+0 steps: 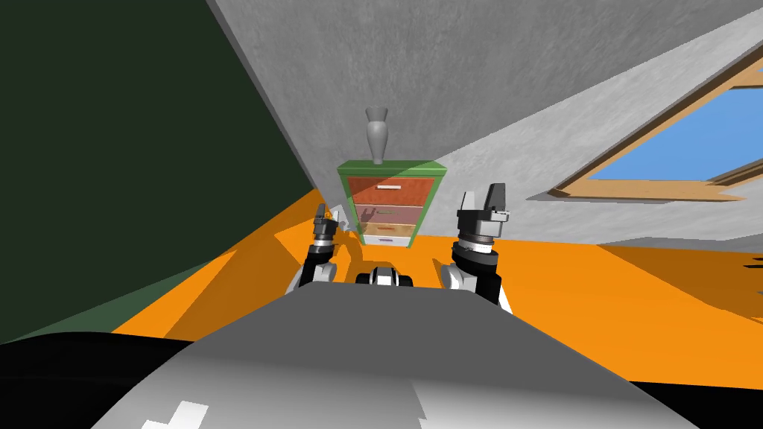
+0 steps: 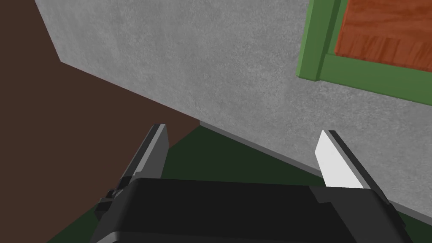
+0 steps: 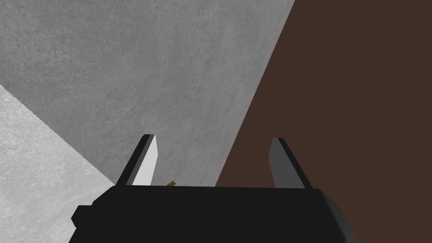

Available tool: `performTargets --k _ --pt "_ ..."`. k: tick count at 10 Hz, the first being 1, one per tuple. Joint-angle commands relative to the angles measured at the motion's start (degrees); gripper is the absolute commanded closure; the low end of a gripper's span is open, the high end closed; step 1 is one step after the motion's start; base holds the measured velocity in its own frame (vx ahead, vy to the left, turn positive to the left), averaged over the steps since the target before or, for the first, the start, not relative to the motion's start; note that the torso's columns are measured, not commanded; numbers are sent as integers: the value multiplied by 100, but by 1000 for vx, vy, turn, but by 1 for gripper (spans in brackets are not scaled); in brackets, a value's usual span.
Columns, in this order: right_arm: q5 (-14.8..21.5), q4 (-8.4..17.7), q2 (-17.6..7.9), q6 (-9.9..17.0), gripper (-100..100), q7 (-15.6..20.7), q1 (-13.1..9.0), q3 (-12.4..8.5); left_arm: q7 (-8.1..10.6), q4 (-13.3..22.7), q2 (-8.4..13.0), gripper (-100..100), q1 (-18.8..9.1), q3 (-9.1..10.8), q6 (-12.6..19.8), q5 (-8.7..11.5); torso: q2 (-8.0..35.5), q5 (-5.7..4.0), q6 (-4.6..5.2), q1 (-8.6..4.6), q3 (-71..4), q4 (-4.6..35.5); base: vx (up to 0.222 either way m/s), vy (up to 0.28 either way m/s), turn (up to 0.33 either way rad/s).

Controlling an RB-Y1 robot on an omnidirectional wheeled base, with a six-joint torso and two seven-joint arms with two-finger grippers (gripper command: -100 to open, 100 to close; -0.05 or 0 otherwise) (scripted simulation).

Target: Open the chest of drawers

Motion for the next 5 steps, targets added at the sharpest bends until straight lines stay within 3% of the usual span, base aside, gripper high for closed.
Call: performTargets --k 1,5 --pt "0 0 0 0 0 0 0 0 -26 326 29 -100 -69 -48 -124 27 -2 0 0 -2 -1 0 66 -43 5" --pt "0 0 0 0 0 0 0 0 -74 920 56 -100 -193 -147 -370 79 -11 -3 0 -13 -6 -3 81 -52 11"
